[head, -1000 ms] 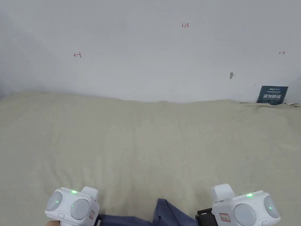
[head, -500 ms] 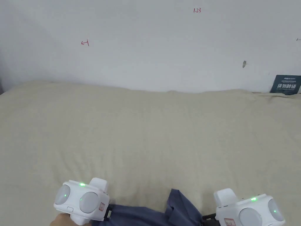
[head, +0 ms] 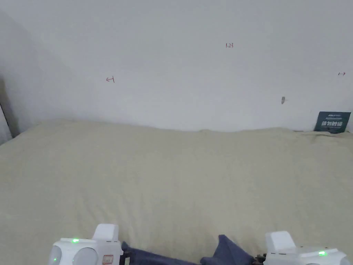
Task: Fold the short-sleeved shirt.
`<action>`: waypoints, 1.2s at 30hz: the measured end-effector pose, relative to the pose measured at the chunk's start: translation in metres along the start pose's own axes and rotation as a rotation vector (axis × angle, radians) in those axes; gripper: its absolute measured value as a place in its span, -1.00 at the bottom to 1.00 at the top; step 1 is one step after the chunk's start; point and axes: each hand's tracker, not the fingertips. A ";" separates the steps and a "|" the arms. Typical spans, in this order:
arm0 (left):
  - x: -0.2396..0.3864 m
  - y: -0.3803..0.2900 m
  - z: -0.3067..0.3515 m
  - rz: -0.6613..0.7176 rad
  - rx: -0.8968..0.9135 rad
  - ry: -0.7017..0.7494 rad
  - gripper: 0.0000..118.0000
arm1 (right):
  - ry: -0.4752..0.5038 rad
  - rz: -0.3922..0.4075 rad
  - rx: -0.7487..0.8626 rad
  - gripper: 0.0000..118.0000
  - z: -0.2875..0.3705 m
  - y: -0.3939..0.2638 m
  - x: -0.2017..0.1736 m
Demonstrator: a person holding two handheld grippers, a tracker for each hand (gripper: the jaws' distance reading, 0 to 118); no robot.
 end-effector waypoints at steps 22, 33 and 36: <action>0.072 0.090 0.444 -0.146 0.743 0.031 -0.96 | -0.200 0.053 0.812 -0.97 0.415 0.135 -0.022; 0.083 0.140 0.490 -0.139 0.834 0.052 -0.96 | -0.265 0.109 0.898 -0.97 0.465 0.184 -0.039; 0.085 0.147 0.491 -0.158 0.839 0.079 -0.96 | -0.283 0.130 0.899 -0.97 0.465 0.192 -0.042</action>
